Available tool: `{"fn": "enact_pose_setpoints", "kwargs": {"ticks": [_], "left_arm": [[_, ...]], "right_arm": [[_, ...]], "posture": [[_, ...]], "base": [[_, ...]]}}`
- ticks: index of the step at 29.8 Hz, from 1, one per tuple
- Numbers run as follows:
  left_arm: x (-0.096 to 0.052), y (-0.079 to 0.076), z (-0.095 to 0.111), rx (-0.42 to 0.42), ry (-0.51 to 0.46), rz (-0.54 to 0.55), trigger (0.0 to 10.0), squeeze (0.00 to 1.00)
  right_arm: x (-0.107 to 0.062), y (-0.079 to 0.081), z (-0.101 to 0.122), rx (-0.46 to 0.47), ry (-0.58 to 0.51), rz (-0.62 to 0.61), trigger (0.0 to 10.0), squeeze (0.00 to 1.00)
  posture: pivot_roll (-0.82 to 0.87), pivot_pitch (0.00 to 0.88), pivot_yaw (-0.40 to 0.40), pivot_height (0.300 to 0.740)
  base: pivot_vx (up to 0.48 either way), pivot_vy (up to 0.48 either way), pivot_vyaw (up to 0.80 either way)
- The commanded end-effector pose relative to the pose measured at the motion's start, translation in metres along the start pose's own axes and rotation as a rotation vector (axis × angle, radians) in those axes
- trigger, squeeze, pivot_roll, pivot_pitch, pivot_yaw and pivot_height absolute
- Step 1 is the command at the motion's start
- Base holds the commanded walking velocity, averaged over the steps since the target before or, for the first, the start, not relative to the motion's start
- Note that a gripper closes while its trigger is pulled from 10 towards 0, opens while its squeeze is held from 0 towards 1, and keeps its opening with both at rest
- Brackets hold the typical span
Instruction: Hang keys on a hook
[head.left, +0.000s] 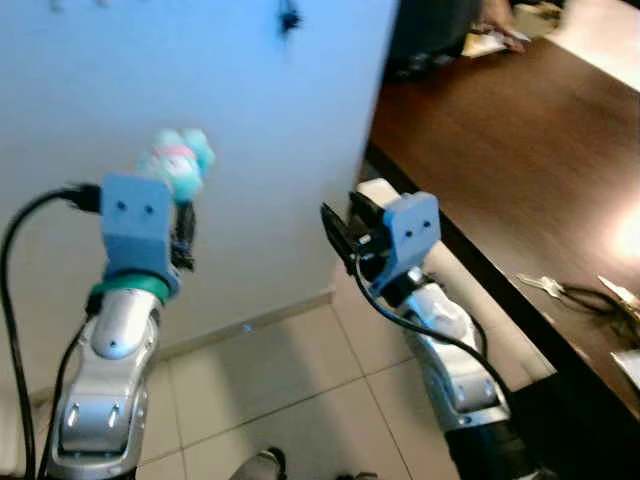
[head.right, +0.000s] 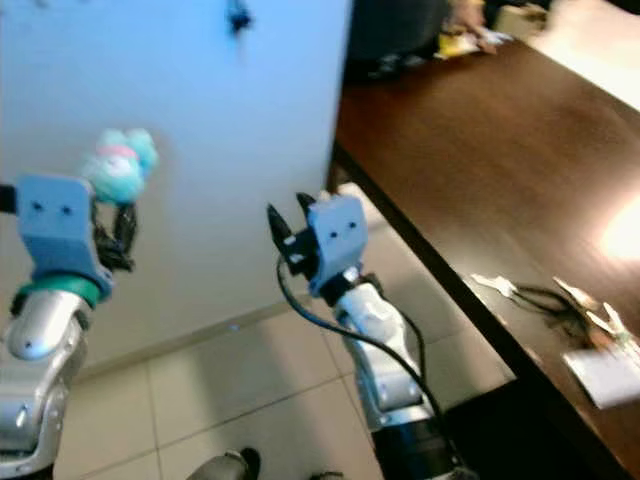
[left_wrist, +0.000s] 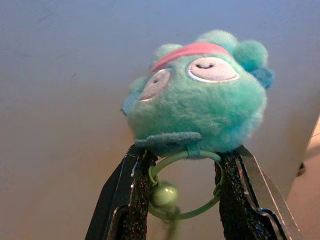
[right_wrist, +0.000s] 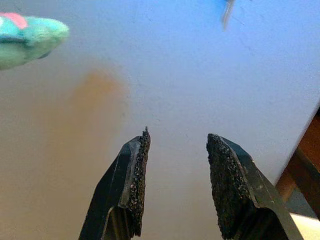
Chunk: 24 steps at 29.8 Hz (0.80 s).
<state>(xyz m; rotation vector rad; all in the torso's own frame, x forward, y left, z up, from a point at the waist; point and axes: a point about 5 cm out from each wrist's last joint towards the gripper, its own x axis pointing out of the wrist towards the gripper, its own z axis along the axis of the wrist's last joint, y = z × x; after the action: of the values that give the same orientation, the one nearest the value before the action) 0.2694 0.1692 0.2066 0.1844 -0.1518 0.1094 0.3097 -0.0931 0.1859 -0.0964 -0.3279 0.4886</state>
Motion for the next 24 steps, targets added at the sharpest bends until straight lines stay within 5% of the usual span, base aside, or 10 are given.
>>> {"fn": "enact_pose_setpoints", "kwargs": {"ticks": [1,24], "left_arm": [[-0.0035,-0.0025,0.0027,-0.009,-0.009,-0.009,10.0,0.0],[0.0022,-0.0068,0.0099,-0.005,-0.037,-0.01,10.0,0.0]], "right_arm": [[-0.0025,0.0023,-0.0038,0.002,0.011,0.008,10.0,0.0],[-0.0016,0.0062,-0.003,0.003,0.004,0.041,10.0,0.0]], "posture": [[0.16,0.058,0.063,0.74],[0.16,0.052,0.066,0.74]], "base": [[0.0,0.0,0.8],[0.0,0.0,0.8]]}}
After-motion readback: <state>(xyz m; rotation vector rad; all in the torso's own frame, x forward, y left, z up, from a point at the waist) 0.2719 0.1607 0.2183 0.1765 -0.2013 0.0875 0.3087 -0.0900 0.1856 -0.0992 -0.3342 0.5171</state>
